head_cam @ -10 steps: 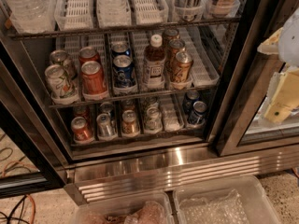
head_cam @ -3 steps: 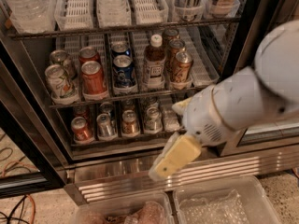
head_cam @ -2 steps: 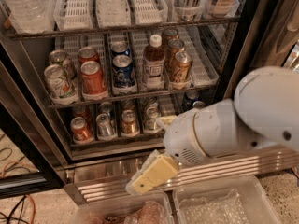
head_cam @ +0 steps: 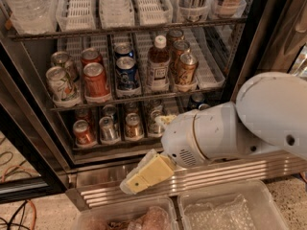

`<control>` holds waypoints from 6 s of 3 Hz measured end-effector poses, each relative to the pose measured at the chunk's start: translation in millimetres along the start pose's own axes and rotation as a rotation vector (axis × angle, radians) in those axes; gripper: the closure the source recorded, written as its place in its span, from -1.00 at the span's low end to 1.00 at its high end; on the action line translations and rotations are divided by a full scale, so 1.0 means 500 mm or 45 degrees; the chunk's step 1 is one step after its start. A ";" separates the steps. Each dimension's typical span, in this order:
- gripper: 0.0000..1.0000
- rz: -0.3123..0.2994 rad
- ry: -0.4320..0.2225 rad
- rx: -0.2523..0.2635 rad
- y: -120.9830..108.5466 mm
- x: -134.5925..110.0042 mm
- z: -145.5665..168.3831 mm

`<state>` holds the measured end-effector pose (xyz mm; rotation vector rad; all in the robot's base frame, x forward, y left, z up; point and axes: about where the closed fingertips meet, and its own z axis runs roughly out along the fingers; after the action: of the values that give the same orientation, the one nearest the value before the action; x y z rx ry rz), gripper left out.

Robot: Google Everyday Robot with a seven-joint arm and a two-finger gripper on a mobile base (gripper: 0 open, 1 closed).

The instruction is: Pick 7up can from middle shelf of fridge

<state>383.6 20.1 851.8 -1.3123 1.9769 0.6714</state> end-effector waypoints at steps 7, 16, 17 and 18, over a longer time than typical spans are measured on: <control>-1.00 0.013 -0.479 0.206 -0.033 -0.247 0.212; -1.00 0.090 -0.717 0.715 -0.008 -0.284 0.453; -1.00 0.109 -0.737 0.870 -0.040 -0.277 0.428; -1.00 0.113 -0.722 0.999 -0.075 -0.268 0.398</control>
Offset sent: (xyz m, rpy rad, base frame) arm 0.0433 0.0752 -0.0152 0.1925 -0.1459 -0.1059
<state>503.8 228.8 822.5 -0.4867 1.5654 0.2085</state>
